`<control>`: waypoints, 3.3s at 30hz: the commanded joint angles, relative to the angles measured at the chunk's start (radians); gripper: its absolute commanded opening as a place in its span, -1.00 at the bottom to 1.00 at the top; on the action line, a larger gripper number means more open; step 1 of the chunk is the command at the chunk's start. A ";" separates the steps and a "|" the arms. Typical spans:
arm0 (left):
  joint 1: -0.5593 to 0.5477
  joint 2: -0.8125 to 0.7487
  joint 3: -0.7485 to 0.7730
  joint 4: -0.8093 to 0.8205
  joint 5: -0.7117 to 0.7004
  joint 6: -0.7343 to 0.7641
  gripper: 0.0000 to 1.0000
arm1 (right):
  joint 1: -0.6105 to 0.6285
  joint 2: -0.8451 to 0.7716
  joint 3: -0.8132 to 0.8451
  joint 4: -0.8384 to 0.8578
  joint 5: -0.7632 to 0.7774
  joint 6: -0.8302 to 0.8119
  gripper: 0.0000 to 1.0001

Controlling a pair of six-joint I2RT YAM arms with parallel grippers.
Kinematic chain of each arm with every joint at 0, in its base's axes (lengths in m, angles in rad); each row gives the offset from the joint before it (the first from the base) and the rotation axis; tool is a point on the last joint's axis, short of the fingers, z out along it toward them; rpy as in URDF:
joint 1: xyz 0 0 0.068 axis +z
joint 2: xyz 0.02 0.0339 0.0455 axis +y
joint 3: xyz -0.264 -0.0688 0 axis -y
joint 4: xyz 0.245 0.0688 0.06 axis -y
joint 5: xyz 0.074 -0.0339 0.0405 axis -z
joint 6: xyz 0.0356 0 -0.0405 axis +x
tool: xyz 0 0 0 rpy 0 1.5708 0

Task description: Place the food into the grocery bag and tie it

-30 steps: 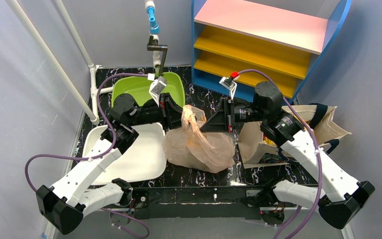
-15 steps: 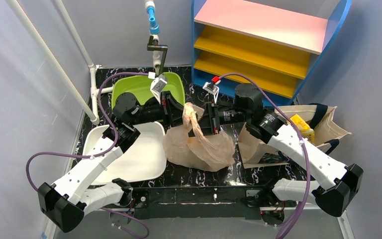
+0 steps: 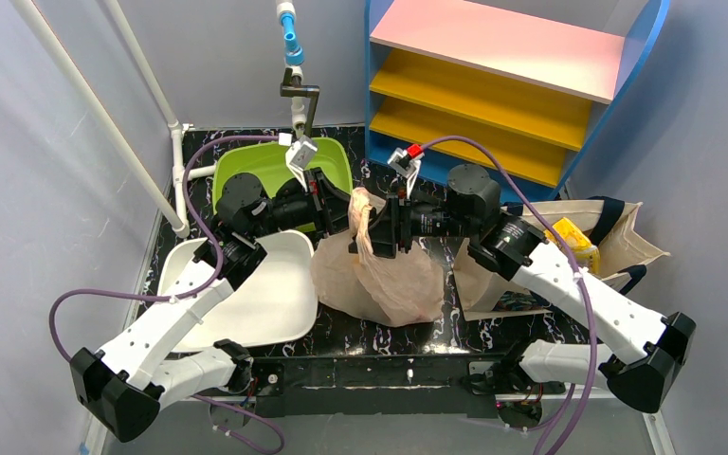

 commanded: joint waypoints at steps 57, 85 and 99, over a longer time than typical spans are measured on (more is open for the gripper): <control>-0.019 -0.068 0.095 -0.322 -0.341 0.082 -1.00 | 0.222 -0.066 -0.002 0.214 0.858 -0.389 -0.97; -0.019 -0.106 0.163 -0.678 -0.442 0.195 -1.00 | 0.218 -0.247 -0.085 -0.207 1.369 -0.111 -0.97; -0.018 -0.322 -0.103 -0.784 -0.719 0.179 -1.00 | -0.050 -0.418 -0.391 -0.286 1.270 0.044 -0.97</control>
